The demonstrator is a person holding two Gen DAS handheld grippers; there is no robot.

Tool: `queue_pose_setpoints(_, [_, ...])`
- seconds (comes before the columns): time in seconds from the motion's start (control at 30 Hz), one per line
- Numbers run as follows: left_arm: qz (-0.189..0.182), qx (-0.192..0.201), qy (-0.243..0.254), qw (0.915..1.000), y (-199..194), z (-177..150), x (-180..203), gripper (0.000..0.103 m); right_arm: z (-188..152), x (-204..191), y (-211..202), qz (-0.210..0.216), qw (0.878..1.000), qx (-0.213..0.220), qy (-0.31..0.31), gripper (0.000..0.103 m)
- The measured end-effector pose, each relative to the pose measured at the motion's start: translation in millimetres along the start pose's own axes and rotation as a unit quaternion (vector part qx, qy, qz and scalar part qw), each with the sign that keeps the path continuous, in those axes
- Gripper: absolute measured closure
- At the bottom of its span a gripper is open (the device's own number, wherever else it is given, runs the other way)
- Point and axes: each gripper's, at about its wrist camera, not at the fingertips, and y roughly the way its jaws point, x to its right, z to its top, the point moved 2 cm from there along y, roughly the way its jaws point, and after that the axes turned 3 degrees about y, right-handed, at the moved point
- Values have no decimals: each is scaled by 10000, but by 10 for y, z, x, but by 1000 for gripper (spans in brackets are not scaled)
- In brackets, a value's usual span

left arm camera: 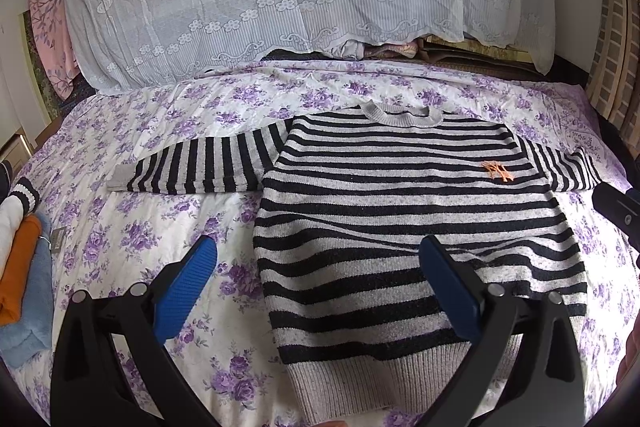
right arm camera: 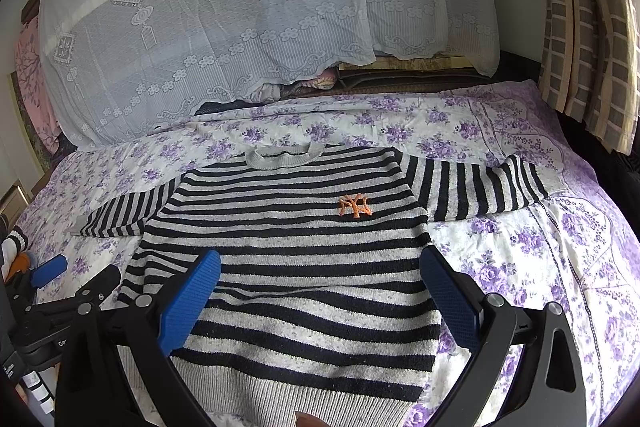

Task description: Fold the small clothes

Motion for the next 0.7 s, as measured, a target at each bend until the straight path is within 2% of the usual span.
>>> queue_pose_setpoints(0.7, [42,37,8,10000,-15,17,-6,4,0,-1,-1,-1,10000,0,1,3])
